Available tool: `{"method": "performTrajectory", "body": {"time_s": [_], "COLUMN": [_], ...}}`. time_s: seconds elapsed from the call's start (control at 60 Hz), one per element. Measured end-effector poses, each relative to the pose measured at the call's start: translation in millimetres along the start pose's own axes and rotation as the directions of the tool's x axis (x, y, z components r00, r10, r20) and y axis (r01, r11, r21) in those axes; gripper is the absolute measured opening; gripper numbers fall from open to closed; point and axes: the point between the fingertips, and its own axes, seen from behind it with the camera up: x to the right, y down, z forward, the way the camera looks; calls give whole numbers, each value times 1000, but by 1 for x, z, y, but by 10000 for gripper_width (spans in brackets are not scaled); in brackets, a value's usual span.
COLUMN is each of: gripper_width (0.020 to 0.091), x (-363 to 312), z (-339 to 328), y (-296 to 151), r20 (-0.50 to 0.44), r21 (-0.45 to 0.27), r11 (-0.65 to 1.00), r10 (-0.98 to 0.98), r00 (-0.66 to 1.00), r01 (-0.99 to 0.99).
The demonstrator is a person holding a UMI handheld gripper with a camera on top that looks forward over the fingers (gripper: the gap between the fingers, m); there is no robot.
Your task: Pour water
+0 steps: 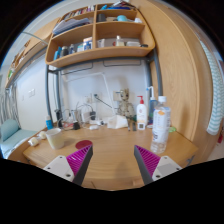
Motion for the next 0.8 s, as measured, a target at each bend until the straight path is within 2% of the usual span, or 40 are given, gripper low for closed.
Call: {"method": "performTrajectory", "body": {"time_s": [0.183, 0.283, 0.383, 0.517, 0.633, 0.7, 0.8], "gripper_width": [835, 836, 835, 838, 841, 795, 664], "x": [78, 100, 98, 62, 29, 8, -27], "z": [15, 39, 66, 105, 138, 158, 180], "y": [13, -3, -35, -80, -106, -115, -126], "r20": [-144, -186, -194, -152, -148, -143, -120], "r21": [-29, -3, 31, 90, 99, 91, 89], "r11": [1000, 1000, 998, 990, 984, 986, 989], "r10": [7, -10, -47, -96, -132, -123, -109], "r00": [990, 983, 980, 984, 980, 982, 987], "r01": [-11, 10, 54, 111, 147, 137, 120]}}
